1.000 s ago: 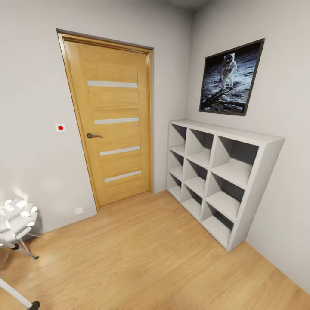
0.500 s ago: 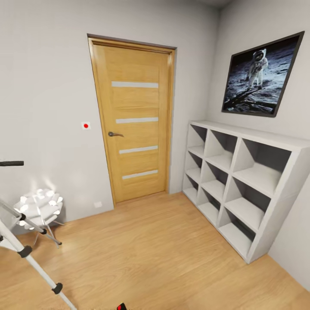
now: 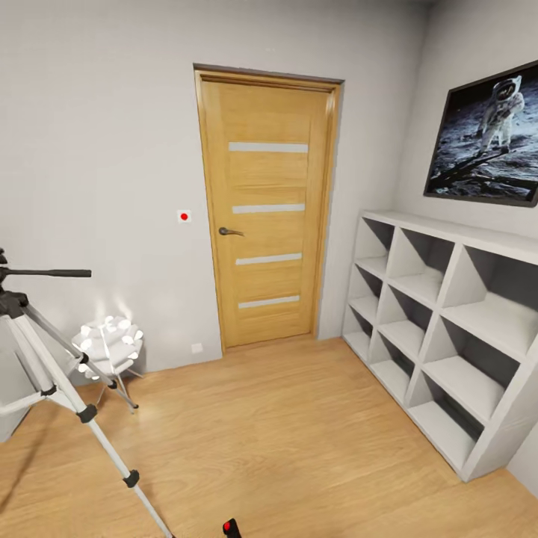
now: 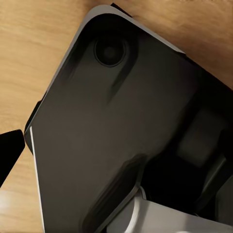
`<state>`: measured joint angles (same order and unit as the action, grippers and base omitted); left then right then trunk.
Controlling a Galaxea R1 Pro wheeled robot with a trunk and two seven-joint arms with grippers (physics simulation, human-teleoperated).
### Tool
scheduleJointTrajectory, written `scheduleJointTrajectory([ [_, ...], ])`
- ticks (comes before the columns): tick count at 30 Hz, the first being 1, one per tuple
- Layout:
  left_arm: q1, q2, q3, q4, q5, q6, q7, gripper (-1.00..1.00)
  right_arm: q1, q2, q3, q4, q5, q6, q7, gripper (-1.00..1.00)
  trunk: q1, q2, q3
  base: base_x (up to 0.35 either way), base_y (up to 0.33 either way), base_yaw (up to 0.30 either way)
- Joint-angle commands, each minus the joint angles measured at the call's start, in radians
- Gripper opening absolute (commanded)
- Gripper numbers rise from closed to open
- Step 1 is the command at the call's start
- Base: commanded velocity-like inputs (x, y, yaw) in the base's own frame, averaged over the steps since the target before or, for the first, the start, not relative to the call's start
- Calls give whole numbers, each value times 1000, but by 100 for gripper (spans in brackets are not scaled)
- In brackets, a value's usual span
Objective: Attach the digital camera to the camera tripod in the bedroom.
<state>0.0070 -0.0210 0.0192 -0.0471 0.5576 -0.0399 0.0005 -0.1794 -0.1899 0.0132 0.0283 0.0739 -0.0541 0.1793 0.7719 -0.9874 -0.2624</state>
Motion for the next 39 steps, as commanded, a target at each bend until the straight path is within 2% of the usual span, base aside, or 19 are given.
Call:
scheduleJointTrajectory([
  [1, 1, -1, 2, -2, 2, -2, 0, 100, -2, 0, 1, 3, 8, -6, 2, 100, 0, -1, -1, 0, 0, 91],
  [7, 1, -2, 1, -2, -6, -1, 0, 100, -2, -1, 1, 3, 7, -6, 3, 100, 0, -1, -1, 21, -16, 45],
  [12, 1, -4, 1, -2, -38, -1, 0, 100, -2, -2, 1, 4, 7, -7, 3, 100, 0, -1, -1, 108, -161, 10],
  [13, 1, -4, 1, -2, -57, -1, 0, 100, -2, -2, 1, 4, 7, -7, 2, 100, 0, -1, -1, 135, -216, 3],
  [17, 1, -4, 1, -2, -73, -1, 0, 100, -2, -2, 1, 4, 6, -6, 2, 100, 0, -1, -1, 140, -226, 2],
  [39, 1, -3, 2, -2, -84, -2, 0, 100, -2, -1, 1, 4, 7, 2, 1, 100, 0, -1, -1, 146, -238, 2],
])
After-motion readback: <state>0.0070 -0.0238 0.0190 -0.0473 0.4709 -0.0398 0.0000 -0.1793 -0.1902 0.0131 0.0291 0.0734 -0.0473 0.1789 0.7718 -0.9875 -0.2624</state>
